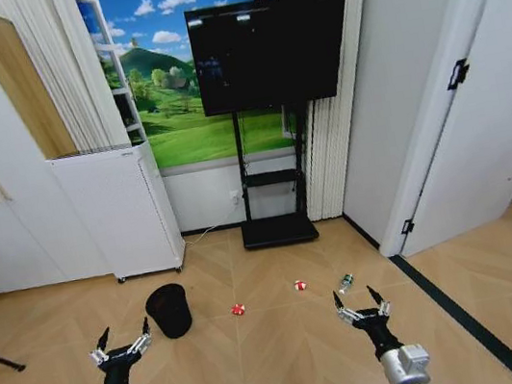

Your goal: Pick up the trash bin and place the garbage on the floor into it.

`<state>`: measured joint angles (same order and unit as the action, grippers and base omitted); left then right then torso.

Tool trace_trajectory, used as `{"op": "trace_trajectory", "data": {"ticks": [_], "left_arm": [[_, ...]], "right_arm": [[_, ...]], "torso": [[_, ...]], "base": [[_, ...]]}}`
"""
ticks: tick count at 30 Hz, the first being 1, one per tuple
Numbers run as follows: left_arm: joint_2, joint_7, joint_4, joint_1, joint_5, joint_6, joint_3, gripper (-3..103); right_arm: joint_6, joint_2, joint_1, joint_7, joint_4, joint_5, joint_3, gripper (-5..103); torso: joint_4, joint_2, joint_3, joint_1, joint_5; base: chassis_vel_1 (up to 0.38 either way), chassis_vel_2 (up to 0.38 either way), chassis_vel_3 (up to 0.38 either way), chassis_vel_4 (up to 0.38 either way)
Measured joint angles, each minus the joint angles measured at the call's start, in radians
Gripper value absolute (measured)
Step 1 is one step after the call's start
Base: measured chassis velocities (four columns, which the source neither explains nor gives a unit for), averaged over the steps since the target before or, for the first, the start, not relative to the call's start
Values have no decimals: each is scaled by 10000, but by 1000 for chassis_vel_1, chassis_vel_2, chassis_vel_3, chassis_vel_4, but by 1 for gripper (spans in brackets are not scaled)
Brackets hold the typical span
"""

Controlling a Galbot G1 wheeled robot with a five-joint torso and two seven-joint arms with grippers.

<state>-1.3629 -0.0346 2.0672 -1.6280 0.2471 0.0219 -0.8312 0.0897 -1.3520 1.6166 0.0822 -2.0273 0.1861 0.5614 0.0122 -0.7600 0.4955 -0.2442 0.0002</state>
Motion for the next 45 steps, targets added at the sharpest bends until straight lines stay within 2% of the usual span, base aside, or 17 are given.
{"op": "trace_trajectory", "data": {"ticks": [17, 19, 20, 27, 36, 41, 45], "left_arm": [[2, 5, -17, -29, -24, -33, -22, 98], [3, 6, -21, -35, -24, -44, -22, 98], [5, 129, -17, -88, -28, -103, -52, 98], [-19, 384, 25, -230, -95, -341, -101, 99], [6, 520, 6, -305, -164, -413, -172, 99], [31, 836, 231, -581, -324, -980, -365, 100], [29, 840, 251, -581, -419, -1019, -466, 100]], "right_arm": [[38, 2, -19, 134, 70, -99, 1, 100], [70, 1, -19, 155, 85, -107, 1, 100], [231, 0, -34, 171, 134, -139, -4, 100], [621, -28, -116, 280, 304, -293, -23, 100], [725, -27, -95, 301, 351, -421, -1, 100], [782, -39, 47, 123, 344, -483, -12, 100], [786, -23, 146, -127, 213, -480, -32, 100]], "torso": [[-1, 0, -1, 3, 1], [4, 0, -2, 4, -9], [2, -1, -3, 5, 2], [0, 2, 1, -4, 2], [3, -2, -5, 13, 0], [-1, -3, -6, 13, 1], [1, -3, -3, 9, -3]], "base": [[-346, 354, 349, -355], [-361, 351, 346, -339], [-364, 373, 379, -357], [-298, 308, 285, -312], [-34, 44, 11, -13], [58, -37, -40, 52], [0, 0, 0, 0]]}}
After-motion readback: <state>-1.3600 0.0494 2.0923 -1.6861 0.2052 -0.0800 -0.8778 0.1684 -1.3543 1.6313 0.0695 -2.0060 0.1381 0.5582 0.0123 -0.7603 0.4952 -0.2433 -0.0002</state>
